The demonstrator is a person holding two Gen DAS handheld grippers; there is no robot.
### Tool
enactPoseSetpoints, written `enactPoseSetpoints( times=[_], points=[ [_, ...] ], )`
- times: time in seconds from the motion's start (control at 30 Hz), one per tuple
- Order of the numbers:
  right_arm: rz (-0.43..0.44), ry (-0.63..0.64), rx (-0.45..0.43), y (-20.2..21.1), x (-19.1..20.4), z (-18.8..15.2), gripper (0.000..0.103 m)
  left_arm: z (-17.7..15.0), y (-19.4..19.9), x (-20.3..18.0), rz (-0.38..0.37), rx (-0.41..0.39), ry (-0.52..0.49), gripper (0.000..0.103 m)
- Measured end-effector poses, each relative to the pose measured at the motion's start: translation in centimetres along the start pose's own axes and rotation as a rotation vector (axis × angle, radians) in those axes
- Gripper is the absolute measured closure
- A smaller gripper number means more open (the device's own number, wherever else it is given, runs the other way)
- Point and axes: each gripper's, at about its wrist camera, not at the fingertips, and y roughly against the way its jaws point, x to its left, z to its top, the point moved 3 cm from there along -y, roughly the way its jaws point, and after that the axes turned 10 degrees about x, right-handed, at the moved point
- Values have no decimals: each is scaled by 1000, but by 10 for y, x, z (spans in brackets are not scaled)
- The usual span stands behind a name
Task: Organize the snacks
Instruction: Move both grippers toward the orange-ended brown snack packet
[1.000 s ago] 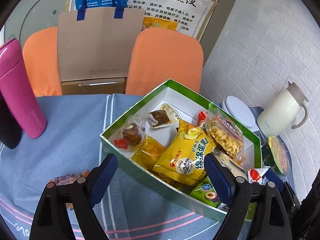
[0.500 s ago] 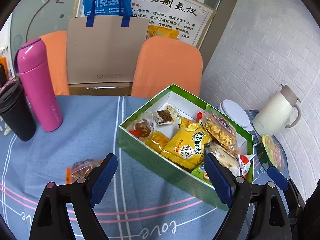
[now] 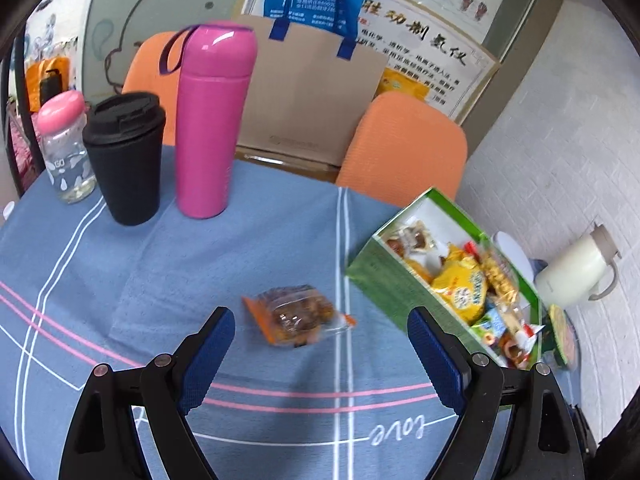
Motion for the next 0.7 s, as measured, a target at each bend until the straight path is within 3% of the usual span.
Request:
enactPoseSetpoints(
  times=[0.17, 0.4, 0.5, 0.57, 0.7],
  points=[
    [0, 11, 24, -1, 4, -8, 9, 4, -32, 1, 22, 74, 8, 13],
    [-23, 0, 46, 1, -5, -17, 9, 16, -68, -3, 34, 96, 29, 13],
    [-18, -9, 45, 2, -8, -19, 9, 5, -84, 5, 35, 141, 26, 25],
    [-16, -13, 48, 1, -10, -19, 9, -5, -80, 8, 18, 124, 15, 35],
    [14, -17, 67, -6, -5, -21, 9, -33, -62, 6, -62, 141, -13, 41]
  ],
)
